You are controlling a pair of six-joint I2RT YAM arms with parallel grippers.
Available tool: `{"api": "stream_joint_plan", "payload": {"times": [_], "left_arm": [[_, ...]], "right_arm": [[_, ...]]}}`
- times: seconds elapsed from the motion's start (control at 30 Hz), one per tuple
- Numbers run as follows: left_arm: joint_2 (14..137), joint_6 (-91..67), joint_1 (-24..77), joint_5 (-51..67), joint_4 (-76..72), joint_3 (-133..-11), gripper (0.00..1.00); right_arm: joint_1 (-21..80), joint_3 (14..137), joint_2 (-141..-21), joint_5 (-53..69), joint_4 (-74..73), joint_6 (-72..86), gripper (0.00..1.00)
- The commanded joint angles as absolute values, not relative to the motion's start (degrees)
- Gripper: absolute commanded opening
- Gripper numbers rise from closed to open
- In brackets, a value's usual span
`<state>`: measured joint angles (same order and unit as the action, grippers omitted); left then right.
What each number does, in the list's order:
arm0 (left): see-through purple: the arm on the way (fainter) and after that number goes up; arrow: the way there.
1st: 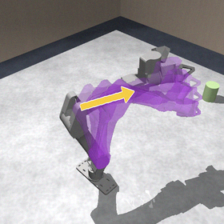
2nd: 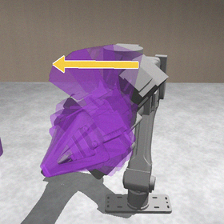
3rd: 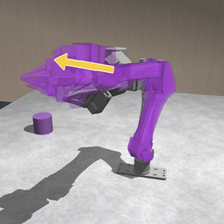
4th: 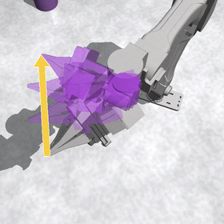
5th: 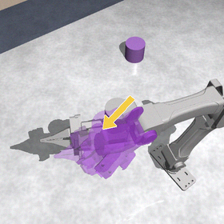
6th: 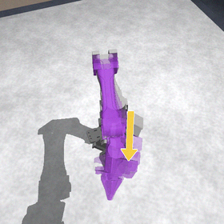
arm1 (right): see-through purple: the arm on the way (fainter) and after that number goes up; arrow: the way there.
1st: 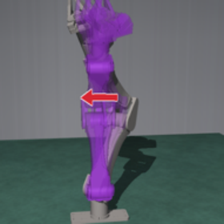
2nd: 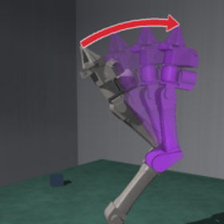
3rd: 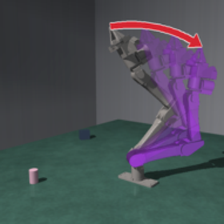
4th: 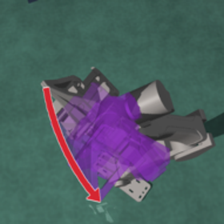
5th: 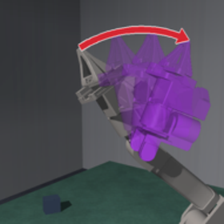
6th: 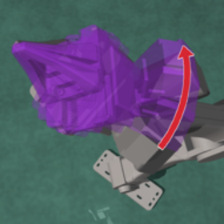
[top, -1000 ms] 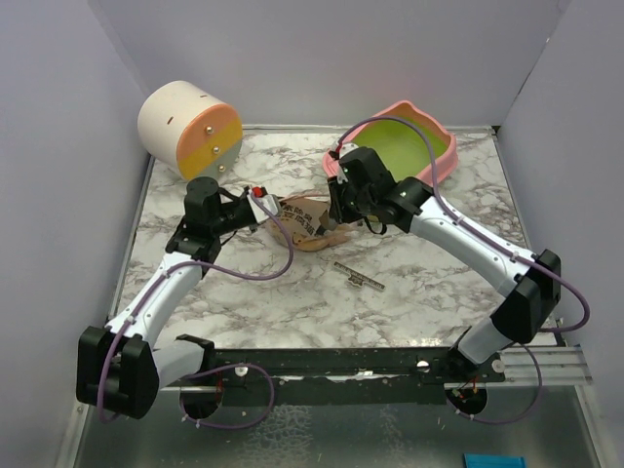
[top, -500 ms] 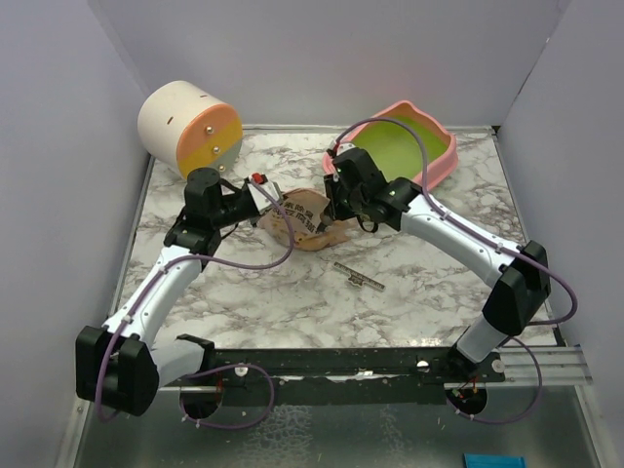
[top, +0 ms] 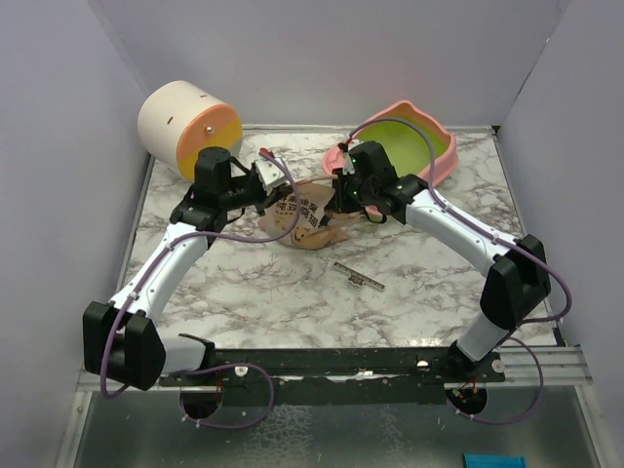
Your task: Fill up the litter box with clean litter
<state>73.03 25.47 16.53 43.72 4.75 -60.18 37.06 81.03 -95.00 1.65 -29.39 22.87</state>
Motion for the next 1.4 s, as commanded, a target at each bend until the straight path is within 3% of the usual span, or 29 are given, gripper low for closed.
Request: {"api": "stream_joint_plan", "payload": {"times": [0.0,0.57,1.37], "left_arm": [[69.18,22.57,19.37,44.29,-0.38,-60.51,0.0],[69.03,20.6,20.13,38.11,-8.28,-52.27,0.0],[70.47,20.79,20.26,33.93,-9.65,-51.04,0.0]], "right_arm": [[35.99,80.42,-101.08,0.58,-28.76,21.61,0.01],[35.67,75.35,-109.51,9.02,-17.88,25.05,0.01],[18.95,50.51,-100.98,44.74,33.78,45.06,0.01]]}}
